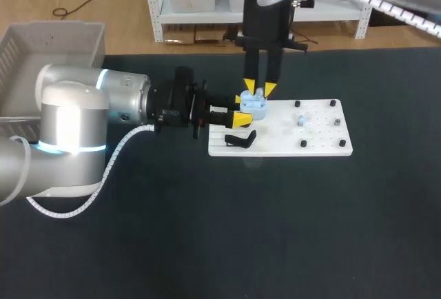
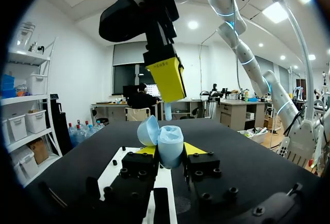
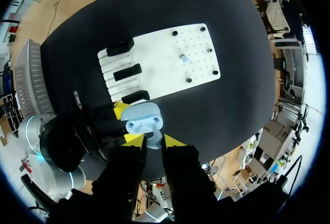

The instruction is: Pick up each earbud case from the left stands, insert the matching earbuds, close the lid, and place the case in the box.

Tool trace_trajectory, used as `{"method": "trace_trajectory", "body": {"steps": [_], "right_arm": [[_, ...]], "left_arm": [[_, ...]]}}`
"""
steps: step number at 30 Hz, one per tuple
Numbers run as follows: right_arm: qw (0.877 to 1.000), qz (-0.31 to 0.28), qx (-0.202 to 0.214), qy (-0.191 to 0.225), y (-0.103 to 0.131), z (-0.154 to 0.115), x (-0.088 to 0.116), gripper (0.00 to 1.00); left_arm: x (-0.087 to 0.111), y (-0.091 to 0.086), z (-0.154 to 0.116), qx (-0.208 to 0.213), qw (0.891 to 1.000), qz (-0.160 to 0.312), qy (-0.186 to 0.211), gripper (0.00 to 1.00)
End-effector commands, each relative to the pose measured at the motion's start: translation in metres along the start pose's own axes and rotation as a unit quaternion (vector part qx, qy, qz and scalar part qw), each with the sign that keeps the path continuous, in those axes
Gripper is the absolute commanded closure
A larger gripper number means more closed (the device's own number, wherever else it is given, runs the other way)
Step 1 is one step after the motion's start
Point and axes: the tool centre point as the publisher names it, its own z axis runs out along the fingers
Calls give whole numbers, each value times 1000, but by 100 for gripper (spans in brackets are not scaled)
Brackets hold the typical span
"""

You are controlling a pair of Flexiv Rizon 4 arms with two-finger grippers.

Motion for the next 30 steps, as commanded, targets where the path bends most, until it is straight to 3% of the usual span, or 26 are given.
{"method": "trace_trajectory", "body": {"steps": [1,30], "right_arm": [[1000,2,5,3,2,1,-3,100],[1000,13,23,14,-2,15,-9,100]], "left_arm": [[0,-2,0,-3,1000,1,0,100],[0,-2,0,-3,1000,1,0,100]]}}
